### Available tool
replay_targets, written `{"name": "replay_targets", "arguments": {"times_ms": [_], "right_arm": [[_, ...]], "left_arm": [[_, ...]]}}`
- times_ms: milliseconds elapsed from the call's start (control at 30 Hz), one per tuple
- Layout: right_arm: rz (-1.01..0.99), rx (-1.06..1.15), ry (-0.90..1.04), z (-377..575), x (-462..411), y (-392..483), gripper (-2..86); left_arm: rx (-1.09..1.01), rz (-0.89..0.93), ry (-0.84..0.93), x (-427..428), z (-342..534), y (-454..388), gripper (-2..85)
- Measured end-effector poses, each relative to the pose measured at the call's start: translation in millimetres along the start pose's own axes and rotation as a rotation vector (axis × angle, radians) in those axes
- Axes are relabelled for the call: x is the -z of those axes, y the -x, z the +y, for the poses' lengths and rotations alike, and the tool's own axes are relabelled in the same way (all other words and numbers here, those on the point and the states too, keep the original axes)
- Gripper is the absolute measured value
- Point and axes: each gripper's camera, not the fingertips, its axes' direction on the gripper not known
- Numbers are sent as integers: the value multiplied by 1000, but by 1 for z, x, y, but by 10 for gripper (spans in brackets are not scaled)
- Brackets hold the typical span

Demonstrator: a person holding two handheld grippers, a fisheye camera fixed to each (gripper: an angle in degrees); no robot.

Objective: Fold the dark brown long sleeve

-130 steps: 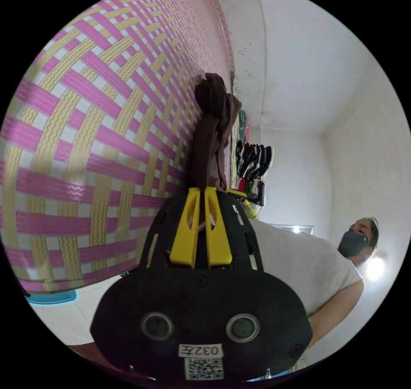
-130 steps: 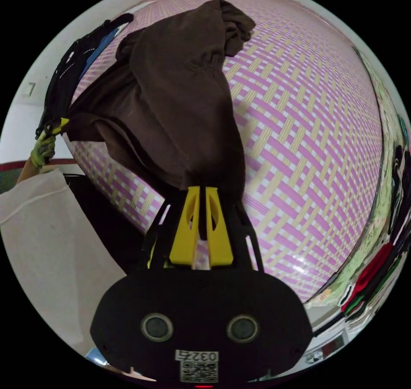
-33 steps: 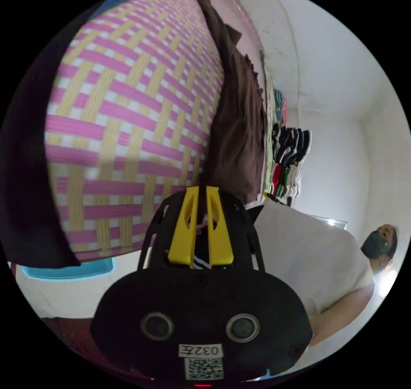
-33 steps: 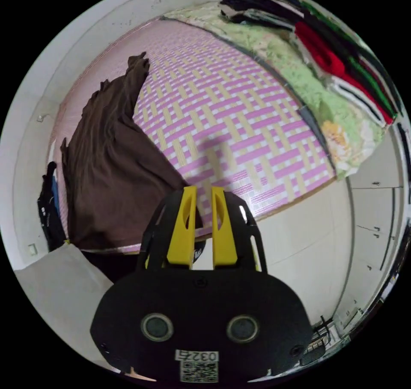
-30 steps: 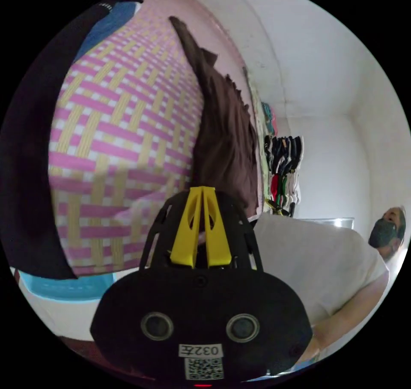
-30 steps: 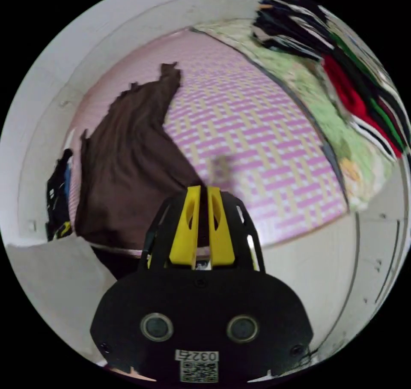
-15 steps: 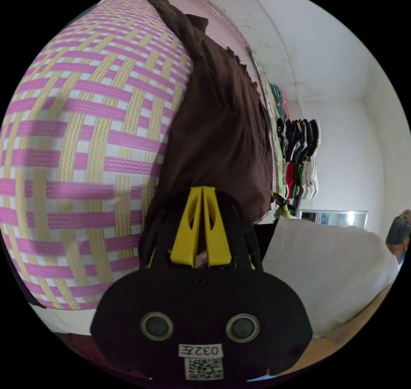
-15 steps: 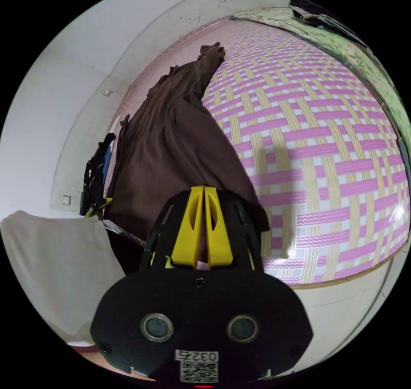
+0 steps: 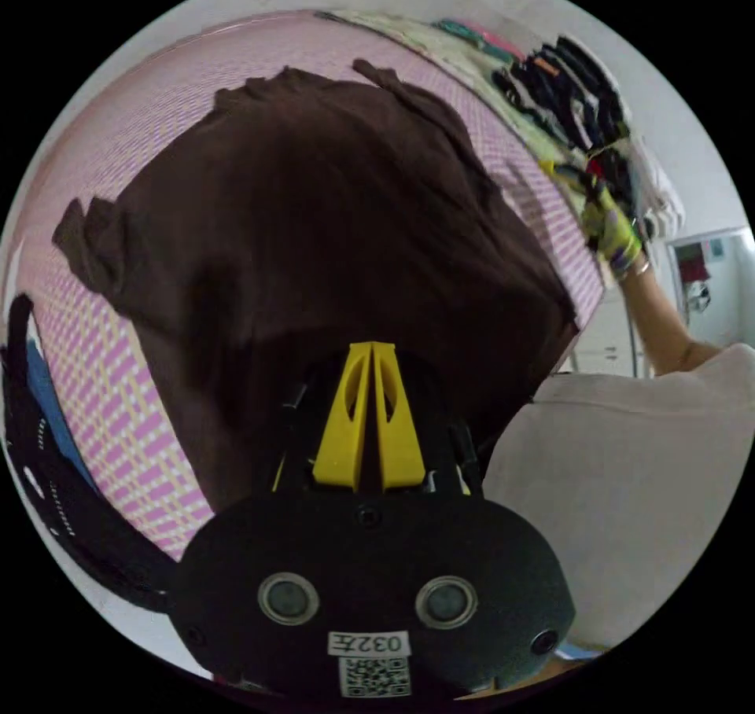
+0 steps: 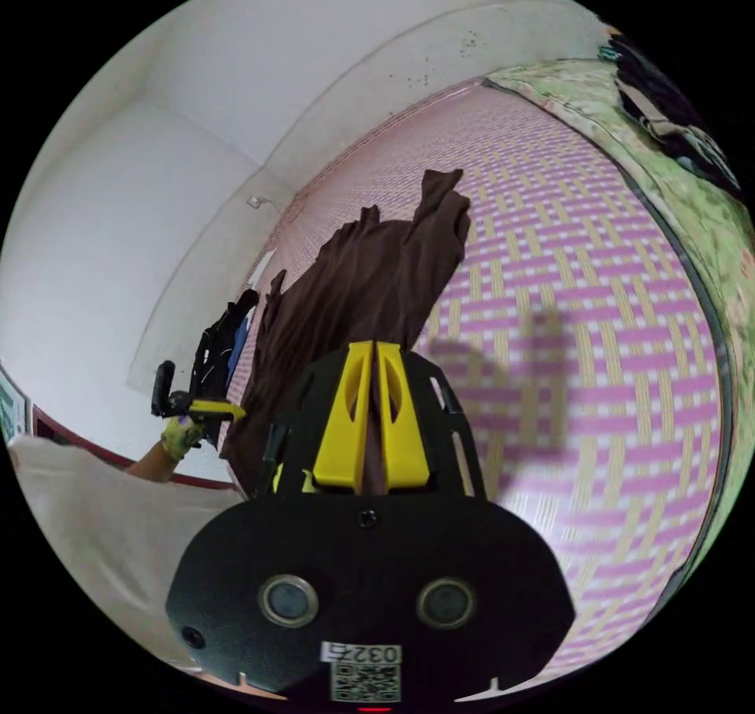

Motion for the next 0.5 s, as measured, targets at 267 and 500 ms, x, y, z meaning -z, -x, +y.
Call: {"name": "replay_targets", "arguments": {"times_ms": [267,500], "right_arm": [[-20,-52,91,-175,-76,-32,38],[74,-185,68,-284,-114,-88,71]], "left_arm": [[-79,-173,325,-73,-96,-87,-9],[-124,-231,381,-88,-122,-112,-10]]}}
